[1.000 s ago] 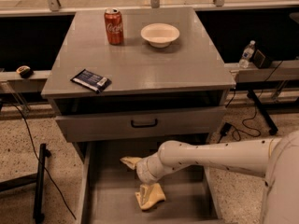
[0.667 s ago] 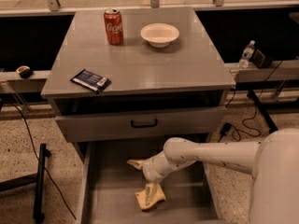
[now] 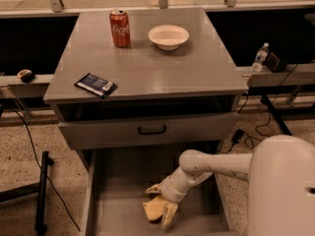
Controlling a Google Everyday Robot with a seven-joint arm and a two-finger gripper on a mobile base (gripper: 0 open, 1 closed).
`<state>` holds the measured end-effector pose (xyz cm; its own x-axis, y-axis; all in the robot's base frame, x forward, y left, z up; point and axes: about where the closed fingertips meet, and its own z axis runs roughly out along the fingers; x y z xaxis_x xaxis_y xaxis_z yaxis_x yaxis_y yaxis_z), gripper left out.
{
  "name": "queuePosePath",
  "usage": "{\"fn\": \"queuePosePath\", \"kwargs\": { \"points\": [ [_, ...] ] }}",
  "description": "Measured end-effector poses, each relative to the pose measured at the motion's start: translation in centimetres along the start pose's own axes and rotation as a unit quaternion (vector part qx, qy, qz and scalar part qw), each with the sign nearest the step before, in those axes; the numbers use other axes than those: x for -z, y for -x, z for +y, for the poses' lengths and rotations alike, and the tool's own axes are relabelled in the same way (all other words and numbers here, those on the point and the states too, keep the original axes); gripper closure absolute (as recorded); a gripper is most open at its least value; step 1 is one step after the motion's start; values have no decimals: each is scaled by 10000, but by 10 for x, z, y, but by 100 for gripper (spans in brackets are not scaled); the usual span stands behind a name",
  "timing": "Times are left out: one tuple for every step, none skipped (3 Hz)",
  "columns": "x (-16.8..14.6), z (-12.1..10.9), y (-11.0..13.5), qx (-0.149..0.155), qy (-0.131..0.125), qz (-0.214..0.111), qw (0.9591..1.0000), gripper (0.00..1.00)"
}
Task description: Pick sponge from middle drawer and place on counter
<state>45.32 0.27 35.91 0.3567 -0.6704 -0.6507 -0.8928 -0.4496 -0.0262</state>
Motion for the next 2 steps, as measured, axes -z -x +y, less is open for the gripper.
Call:
{"fn": "queuePosePath", "kwargs": {
  "points": [
    [-13, 11, -2, -156, -81, -169, 9997, 34],
    [15, 2, 14, -38, -510, -397, 9979, 57]
  ]
}}
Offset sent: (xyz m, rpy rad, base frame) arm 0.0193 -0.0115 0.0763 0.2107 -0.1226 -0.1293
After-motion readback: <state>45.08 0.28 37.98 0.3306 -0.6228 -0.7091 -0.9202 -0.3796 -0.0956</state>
